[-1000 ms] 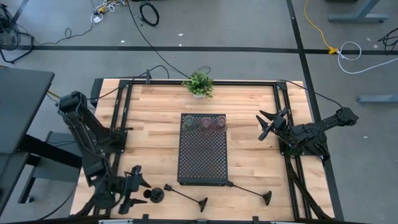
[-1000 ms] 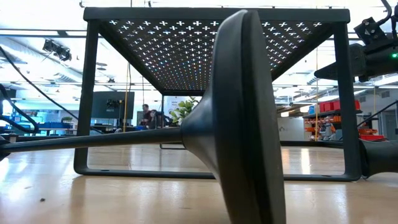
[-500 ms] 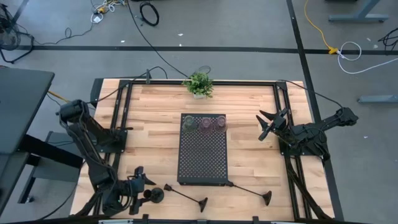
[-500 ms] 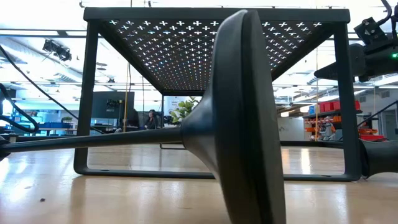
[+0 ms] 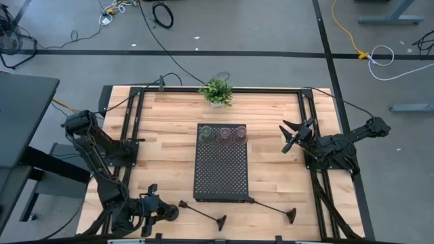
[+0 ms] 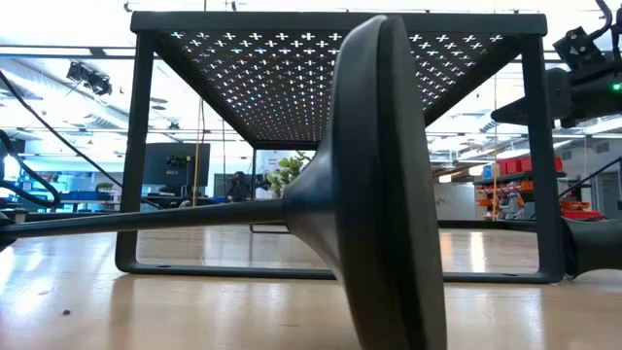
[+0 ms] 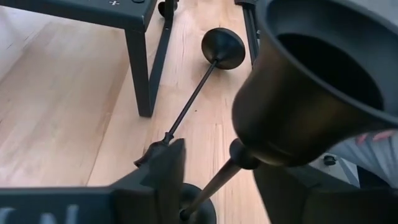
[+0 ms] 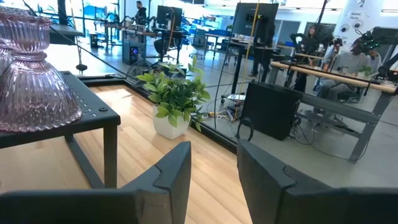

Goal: Pick & Place candle stick holders
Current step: Put the left black candle holder on the shelf

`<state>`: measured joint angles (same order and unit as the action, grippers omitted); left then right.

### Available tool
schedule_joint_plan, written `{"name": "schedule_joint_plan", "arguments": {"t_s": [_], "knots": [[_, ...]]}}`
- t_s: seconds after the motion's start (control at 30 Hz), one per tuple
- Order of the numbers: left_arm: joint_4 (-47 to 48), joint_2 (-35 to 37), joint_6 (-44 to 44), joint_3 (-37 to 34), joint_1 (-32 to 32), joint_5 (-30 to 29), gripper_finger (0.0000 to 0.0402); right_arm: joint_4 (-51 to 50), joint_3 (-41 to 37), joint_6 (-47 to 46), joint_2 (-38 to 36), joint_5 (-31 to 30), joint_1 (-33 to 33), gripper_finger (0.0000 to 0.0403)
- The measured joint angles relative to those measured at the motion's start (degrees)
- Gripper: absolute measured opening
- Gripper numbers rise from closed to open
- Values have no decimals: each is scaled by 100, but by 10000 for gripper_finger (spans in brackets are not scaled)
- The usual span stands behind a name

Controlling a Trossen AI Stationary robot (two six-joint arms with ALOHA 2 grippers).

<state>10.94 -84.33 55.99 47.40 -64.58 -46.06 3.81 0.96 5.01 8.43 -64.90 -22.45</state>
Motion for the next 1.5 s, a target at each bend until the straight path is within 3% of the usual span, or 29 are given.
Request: {"name": "schedule_joint_plan", "arguments": {"t_s": [0.33, 1.03, 1.23, 1.5], "knots": [[44, 5, -63, 0, 1, -150, 16, 0, 0, 0, 1, 0, 2, 130], [-232, 66, -127, 91, 13, -336, 12, 0, 1, -2, 1, 1, 0, 130], [-46, 76, -1014, 781, 17, -317, 12, 0, 1, 0, 0, 0, 2, 130], [1456, 87, -1662, 2165, 133, -501, 12, 0, 1, 0, 0, 0, 2, 130]]}}
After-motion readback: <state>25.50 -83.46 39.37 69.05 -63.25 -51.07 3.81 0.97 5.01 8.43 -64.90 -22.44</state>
